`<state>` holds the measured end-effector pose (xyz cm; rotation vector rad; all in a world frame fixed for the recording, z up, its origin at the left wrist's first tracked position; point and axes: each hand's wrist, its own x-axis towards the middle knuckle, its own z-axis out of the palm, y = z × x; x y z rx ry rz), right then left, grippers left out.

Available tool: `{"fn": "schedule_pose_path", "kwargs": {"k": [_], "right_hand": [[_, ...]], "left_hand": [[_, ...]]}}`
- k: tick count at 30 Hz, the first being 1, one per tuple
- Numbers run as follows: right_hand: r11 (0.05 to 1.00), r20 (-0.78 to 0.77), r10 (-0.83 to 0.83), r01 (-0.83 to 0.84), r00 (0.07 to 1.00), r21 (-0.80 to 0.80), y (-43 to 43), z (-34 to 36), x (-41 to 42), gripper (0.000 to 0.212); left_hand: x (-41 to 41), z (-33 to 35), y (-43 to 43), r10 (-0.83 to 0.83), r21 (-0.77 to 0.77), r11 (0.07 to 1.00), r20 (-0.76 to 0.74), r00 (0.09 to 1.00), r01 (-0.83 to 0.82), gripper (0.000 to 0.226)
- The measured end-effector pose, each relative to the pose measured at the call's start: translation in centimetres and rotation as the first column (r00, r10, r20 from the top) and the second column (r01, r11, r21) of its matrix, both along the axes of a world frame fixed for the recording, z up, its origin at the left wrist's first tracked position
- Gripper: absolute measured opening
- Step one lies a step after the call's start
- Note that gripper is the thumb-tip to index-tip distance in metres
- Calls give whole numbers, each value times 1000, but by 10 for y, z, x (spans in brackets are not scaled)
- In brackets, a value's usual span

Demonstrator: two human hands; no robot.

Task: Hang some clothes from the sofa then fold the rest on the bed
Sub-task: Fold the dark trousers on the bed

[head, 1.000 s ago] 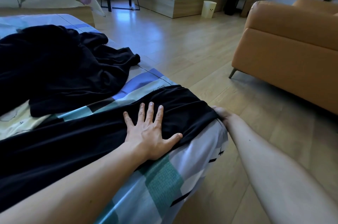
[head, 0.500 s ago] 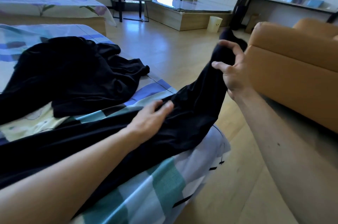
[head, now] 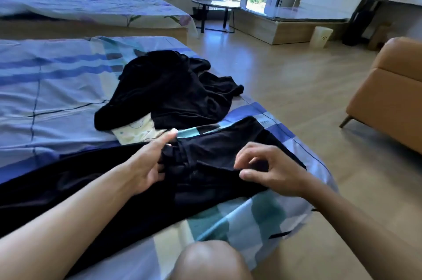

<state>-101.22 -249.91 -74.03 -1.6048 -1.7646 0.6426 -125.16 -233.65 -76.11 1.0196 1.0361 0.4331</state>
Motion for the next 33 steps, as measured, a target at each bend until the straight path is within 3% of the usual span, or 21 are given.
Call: {"fn": "schedule_pose_path", "kwargs": {"k": [3, 8, 10, 12, 14, 16, 18, 19, 21, 23, 25, 26, 27, 29, 31, 33], "right_hand": [[996, 163, -87, 91, 983, -15, 8, -6, 14, 34], [982, 332, -11, 72, 943, -173, 21, -21, -9, 61], [982, 312, -20, 76, 950, -170, 31, -29, -26, 68], [982, 252, -57, 99, 966, -159, 42, -31, -40, 61], [989, 230, -100, 122, 968, -82, 53, -31, -53, 36], [990, 85, -138, 136, 987, 32, 57, -26, -69, 16], [992, 6, -68, 67, 998, 107, 51, -16, -86, 22], [995, 53, 24, -29, 998, 92, 44, -13, -92, 25], [970, 201, 239, -225, 950, -94, 31, -9, -100, 28], [928, 134, 310, -268, 941, -260, 22, -5, -97, 27], [973, -58, 137, -146, 989, -181, 21, 3, -84, 22], [996, -84, -13, 6, 996, -91, 24, 6, -72, 19], [984, -69, -180, 181, 981, -5, 30, 6, -56, 17], [870, 47, -493, 491, 869, 53, 40, 0, -14, 17], [760, 179, -631, 648, 755, -55, 45, -10, 20, 30], [692, 185, -664, 689, 725, -216, 43, -18, 38, 42]], "left_hand": [[11, 1, -9, 30, 95, 995, -108, 994, -20, 44], [31, -14, -17, 32, 273, 961, -271, 962, 45, 61], [35, -20, -14, 46, 300, 954, -207, 977, 19, 41], [31, -25, -10, 82, 294, 955, -148, 986, -35, 14], [22, -32, -1, 166, 250, 959, -123, 978, -131, 14], [9, -32, 2, 245, 186, 957, -107, 964, -223, 15], [1, -32, 5, 280, 115, 955, -44, 959, -273, 10], [1, -30, 7, 273, 72, 960, -1, 962, -272, 9], [-1, -28, 7, 207, 9, 978, 63, 976, -208, 46], [1, -29, 8, 123, 82, 989, -4, 992, -122, 73], [4, -32, 4, 38, 297, 955, -165, 986, 13, 66], [6, -33, 3, 35, 368, 927, -266, 963, 68, 69], [8, -29, 2, 61, 401, 913, -323, 945, 78, 72], [7, -21, 5, 111, 463, 884, -330, 937, 59, 66], [-1, -7, 15, 136, 497, 868, -263, 955, 13, 59], [-17, 7, 29, 142, 559, 828, -260, 955, 30, 55]]}}
